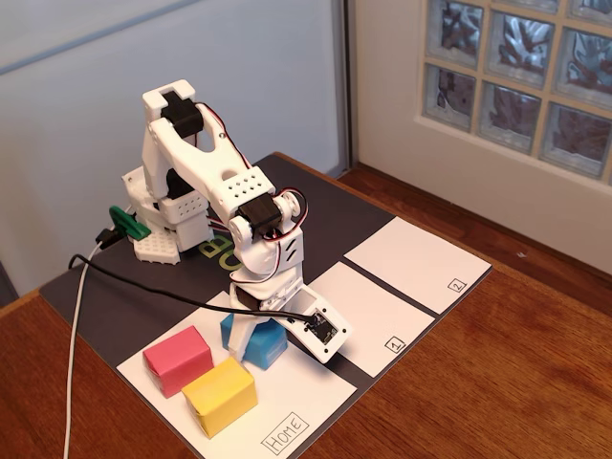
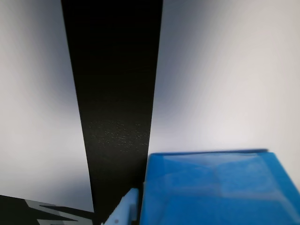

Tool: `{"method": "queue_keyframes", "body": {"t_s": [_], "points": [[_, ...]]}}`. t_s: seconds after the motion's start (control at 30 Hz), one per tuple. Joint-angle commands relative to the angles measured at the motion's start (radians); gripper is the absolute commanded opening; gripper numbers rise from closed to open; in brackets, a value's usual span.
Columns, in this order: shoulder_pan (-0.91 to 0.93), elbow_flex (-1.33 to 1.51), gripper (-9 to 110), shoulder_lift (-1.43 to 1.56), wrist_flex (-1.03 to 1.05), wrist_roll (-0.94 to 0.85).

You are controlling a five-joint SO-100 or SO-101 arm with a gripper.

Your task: Move box blue to zone 1

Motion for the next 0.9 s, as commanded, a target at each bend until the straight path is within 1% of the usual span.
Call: {"method": "queue_keyframes", "body": {"t_s": [0.0,0.23,0.4,0.6,0.73,0.87], "points": [[-0.005,-0.005,29,0.009,-0.011,0.0],[0.011,-0.011,12,0.025,0.003,-0.014],[0.018,-0.029,1,0.103,0.067,-0.037],[0.034,-0.084,0,0.239,0.222,-0.086],[0.021,-0.184,0,0.276,0.321,-0.101],[-0.037,-0.273,0,0.282,0.368,-0.051]]}}
